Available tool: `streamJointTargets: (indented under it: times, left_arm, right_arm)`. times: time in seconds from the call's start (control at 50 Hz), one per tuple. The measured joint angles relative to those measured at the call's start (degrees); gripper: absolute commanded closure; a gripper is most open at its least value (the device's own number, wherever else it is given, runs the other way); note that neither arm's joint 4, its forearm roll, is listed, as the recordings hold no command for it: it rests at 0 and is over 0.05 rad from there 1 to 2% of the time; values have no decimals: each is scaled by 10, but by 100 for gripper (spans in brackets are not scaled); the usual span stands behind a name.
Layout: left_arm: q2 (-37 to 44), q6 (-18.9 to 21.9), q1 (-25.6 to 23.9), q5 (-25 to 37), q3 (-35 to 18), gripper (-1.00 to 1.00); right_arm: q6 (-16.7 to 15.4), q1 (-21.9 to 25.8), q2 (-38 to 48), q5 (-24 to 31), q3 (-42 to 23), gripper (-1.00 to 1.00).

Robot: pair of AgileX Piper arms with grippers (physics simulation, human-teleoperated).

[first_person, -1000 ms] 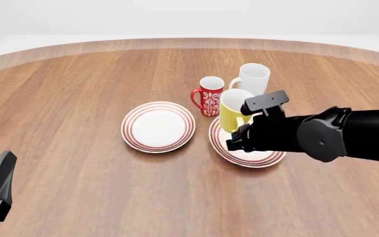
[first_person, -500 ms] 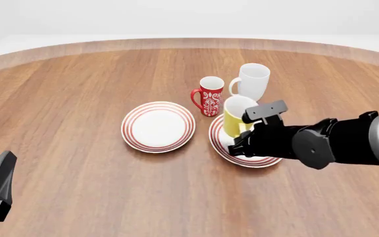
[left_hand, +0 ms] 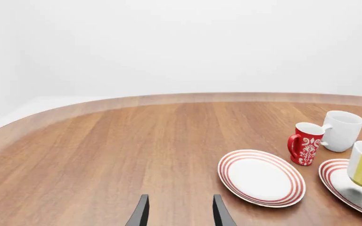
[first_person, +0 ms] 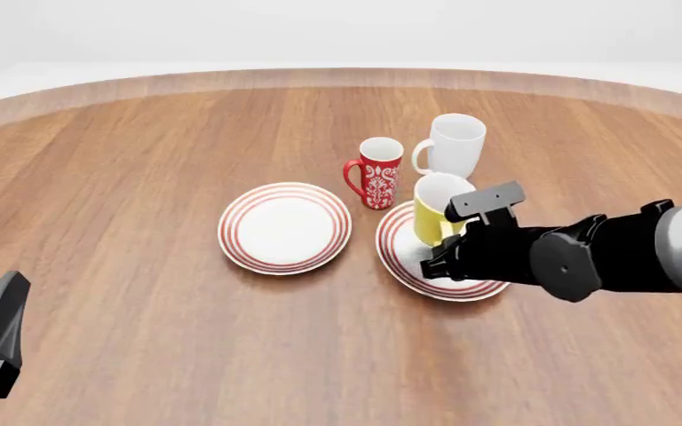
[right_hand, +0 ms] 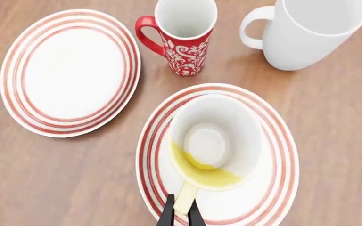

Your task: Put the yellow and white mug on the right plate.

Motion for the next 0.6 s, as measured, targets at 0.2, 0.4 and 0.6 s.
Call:
streamJointTargets:
  times: [0.2, 0.4, 0.6]
  left_arm:
    - [0, 0, 0, 0, 0, -100]
    - [0, 0, 0, 0, 0, -100]
    - [0, 0, 0, 0, 0, -100]
  right_arm:
    - [-5, -8, 3, -2, -1, 100]
    - [-6, -14, 1, -5, 5, 100]
    - [-6, -19, -6, -9, 15, 100]
